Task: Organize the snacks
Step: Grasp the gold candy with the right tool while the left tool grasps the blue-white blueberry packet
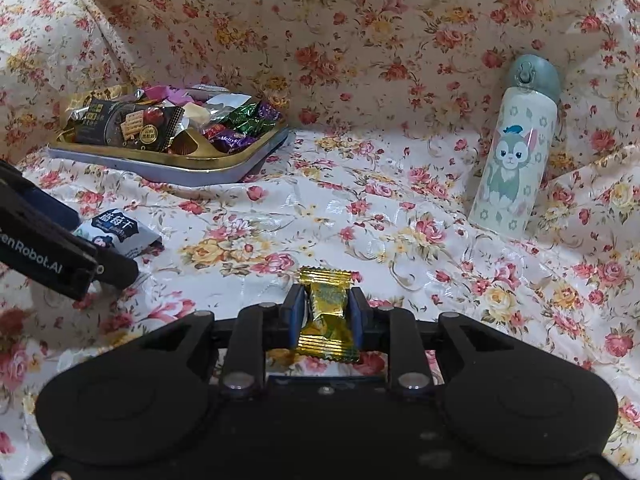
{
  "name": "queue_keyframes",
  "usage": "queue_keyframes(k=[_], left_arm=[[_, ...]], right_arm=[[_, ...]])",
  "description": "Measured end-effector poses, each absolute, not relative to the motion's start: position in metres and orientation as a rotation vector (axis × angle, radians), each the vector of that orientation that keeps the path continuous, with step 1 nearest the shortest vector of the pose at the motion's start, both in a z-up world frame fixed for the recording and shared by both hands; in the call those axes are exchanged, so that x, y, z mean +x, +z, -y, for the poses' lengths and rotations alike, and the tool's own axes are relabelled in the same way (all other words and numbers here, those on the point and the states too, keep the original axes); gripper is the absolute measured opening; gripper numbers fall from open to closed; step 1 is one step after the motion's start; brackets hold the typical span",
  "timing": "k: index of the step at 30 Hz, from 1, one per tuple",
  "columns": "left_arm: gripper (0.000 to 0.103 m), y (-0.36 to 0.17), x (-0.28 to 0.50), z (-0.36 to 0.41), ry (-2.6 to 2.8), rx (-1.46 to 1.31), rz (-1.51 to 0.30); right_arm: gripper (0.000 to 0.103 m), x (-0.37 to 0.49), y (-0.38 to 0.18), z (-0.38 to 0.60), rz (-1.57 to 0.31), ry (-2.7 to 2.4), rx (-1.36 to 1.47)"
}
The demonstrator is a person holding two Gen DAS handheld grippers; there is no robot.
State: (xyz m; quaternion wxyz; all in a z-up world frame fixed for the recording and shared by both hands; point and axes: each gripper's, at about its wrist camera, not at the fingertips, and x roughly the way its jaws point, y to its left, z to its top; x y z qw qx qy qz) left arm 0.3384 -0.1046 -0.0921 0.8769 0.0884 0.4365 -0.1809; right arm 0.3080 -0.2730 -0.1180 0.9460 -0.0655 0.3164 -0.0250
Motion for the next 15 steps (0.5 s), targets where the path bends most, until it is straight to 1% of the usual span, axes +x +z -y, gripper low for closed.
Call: queue_keyframes(k=[1,2,15], left_arm=[[0.076,-0.0909,0.3382,0.1056,-0.387,0.183,-0.91],[0.074,-0.0898,0.3378,0.106,-0.4,0.181,-0.91],[0.075,-0.0874,0.3454,0.1126,-0.405,0.149,-0.941]], right_arm=[[0.025,0.3074,-0.118,0.273,-0.645,-0.056,-0.135],[0.025,0.3074,-0.1181,0.2724,-0.645,-0.057,-0.138],[0.026,0.307,-0.1183,0.272,-0.646,-0.059,-0.127]])
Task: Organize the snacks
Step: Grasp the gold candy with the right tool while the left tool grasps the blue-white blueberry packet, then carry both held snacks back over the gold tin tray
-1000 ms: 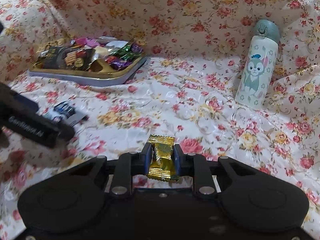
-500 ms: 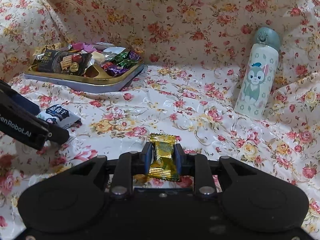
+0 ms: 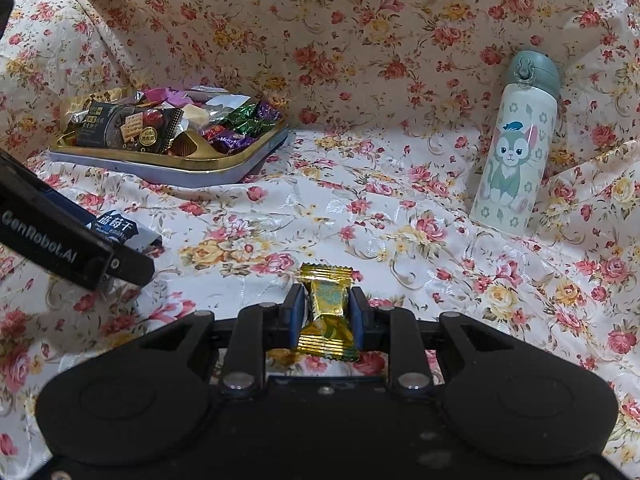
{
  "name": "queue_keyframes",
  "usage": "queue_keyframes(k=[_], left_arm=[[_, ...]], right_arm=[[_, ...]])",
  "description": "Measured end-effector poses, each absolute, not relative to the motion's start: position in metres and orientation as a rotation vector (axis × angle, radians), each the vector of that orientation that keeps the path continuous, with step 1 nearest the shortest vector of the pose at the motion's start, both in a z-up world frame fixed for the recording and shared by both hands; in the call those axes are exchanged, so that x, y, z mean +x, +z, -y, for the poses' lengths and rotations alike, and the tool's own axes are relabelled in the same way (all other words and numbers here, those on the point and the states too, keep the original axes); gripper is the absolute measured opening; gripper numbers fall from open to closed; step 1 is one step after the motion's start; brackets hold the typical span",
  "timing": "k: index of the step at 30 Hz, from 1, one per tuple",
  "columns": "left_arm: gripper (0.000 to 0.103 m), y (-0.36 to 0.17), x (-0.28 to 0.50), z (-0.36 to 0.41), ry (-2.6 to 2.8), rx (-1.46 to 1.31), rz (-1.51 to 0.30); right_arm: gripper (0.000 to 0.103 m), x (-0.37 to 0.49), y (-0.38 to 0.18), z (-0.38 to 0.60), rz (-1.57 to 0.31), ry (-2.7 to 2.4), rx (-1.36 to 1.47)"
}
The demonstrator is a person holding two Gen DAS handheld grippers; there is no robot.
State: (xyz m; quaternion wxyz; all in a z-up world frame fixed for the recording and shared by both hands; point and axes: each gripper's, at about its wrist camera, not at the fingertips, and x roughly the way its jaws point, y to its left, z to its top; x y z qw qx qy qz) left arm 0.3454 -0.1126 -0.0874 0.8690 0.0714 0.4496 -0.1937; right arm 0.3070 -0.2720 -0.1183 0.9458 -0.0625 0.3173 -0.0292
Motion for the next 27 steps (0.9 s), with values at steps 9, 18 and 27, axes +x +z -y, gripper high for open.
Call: queue_keyframes(k=[9,18,27], left_arm=[[0.042,-0.082,0.353,0.108,-0.37,0.096,-0.959],[0.042,-0.055,0.324,0.093,-0.319,0.044,-0.916],[0.042,-0.027,0.266,0.069,-0.312,0.03,-0.892]], right_arm=[[0.026,0.307,-0.118,0.272,-0.647,-0.061,-0.124],[0.026,0.307,-0.118,0.274,-0.648,-0.06,-0.101],[0.026,0.307,-0.118,0.272,-0.649,-0.068,-0.103]])
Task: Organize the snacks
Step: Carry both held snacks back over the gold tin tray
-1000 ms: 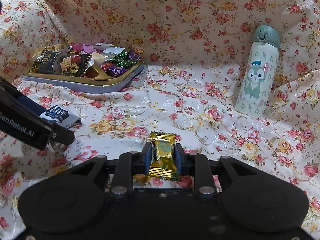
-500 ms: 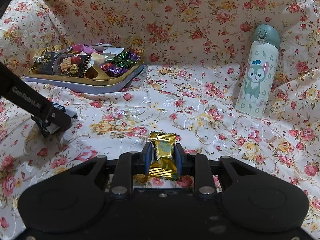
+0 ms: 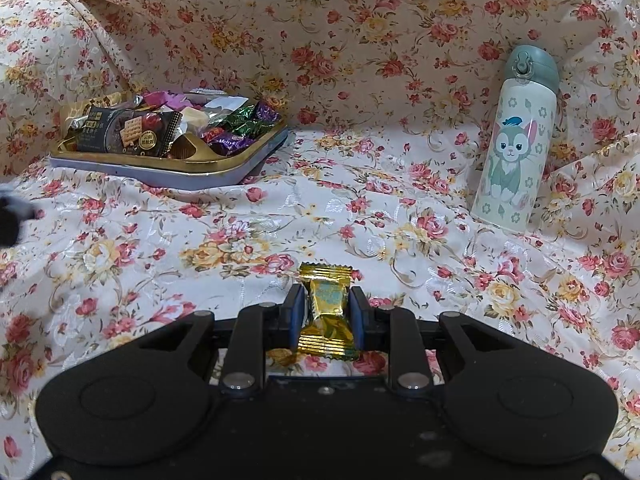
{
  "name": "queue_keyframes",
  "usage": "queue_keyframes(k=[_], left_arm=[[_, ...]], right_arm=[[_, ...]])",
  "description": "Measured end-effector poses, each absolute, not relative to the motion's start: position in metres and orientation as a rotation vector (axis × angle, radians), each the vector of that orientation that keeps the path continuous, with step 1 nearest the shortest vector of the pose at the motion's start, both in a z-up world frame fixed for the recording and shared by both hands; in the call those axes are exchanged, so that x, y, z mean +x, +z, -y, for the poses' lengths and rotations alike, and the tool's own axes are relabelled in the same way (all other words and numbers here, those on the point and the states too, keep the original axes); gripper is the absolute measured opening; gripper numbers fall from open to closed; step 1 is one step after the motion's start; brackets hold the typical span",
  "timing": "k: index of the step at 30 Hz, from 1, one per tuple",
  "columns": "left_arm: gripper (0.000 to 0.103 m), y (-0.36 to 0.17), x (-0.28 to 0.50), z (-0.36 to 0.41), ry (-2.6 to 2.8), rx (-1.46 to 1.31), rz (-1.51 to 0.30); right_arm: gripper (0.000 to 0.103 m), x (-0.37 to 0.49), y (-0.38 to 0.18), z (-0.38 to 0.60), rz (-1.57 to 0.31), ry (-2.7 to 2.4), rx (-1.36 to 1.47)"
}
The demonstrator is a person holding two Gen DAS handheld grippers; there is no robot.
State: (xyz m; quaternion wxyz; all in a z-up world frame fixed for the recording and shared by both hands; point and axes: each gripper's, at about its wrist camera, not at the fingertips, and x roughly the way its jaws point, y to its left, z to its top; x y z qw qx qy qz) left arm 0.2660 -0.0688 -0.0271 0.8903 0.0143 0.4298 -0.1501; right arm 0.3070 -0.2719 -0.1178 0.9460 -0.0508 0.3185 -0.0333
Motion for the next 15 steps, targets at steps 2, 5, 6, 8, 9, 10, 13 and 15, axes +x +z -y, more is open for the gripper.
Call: queue_keyframes(k=[2,5,6,8,9,10,13,15], left_arm=[[0.042,-0.023,0.254,0.063,-0.32,0.019,-0.891],[0.042,-0.02,0.237,0.057,-0.313,0.018,-0.886],[0.042,-0.019,0.23,0.055,-0.299,0.026,-0.877],[0.042,-0.019,0.22,0.05,-0.292,0.034,-0.871],[0.042,-0.019,0.214,0.048,-0.293,0.038,-0.871],[0.042,-0.019,0.209,0.046,-0.295,0.037,-0.872],[0.042,-0.019,0.194,0.039,-0.306,0.024,-0.878],[0.042,-0.019,0.186,0.035,-0.312,0.016,-0.883]], right_arm=[[0.025,0.307,-0.118,0.271,-0.649,-0.07,-0.109],[0.025,0.306,-0.118,0.267,-0.649,-0.08,-0.13],[0.024,0.305,-0.118,0.266,-0.65,-0.083,-0.139],[0.024,0.302,-0.117,0.263,-0.657,-0.085,-0.154],[0.023,0.3,-0.117,0.263,-0.661,-0.082,-0.158],[0.023,0.298,-0.116,0.263,-0.667,-0.079,-0.161],[0.022,0.29,-0.111,0.265,-0.699,-0.075,-0.146],[0.022,0.284,-0.108,0.266,-0.718,-0.075,-0.135]])
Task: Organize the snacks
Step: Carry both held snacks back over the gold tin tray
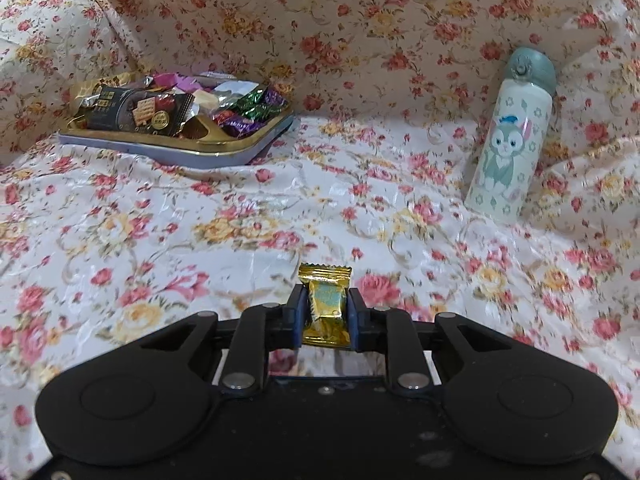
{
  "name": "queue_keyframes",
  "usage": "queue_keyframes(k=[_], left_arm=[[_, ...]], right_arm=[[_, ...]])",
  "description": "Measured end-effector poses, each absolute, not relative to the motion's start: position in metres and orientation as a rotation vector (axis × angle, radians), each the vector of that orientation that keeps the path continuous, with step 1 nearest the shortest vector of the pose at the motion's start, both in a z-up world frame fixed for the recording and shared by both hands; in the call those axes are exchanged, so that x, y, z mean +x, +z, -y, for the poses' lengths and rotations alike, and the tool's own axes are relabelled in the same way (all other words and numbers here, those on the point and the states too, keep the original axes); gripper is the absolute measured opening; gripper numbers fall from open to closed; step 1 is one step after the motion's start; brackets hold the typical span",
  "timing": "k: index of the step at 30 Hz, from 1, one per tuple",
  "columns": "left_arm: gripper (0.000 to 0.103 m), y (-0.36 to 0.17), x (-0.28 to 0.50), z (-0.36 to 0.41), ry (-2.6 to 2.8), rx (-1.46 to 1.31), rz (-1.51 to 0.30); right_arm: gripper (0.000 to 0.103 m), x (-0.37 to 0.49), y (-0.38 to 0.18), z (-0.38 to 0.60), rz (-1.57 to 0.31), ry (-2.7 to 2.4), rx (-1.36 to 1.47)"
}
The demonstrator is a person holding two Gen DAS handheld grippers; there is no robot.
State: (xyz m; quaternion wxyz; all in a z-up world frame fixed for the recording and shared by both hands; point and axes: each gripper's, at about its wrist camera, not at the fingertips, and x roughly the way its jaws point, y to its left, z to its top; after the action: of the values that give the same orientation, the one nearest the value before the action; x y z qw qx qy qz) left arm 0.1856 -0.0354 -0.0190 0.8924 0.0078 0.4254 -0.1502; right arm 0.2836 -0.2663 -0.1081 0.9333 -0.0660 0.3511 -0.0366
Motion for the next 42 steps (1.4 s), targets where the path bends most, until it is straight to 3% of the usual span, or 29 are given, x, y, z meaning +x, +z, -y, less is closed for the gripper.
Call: queue_keyframes(k=[10,30,42], left_arm=[[0.042,-0.016,0.15,0.026,-0.336,-0.02,-0.9],[0.042,-0.019,0.088,0.04,-0.384,0.02,-0.932],[0.042,-0.034,0.059,0.046,-0.429,0.029,-1.007]], right_arm=[[0.02,0.245,-0.097,0.271,-0.778,-0.107,-0.082],[0.02,0.113,-0.017,0.223,-0.629,0.085,-0.042],[0.02,0.066,-0.013,0.203,-0.651,0.185,-0.009]])
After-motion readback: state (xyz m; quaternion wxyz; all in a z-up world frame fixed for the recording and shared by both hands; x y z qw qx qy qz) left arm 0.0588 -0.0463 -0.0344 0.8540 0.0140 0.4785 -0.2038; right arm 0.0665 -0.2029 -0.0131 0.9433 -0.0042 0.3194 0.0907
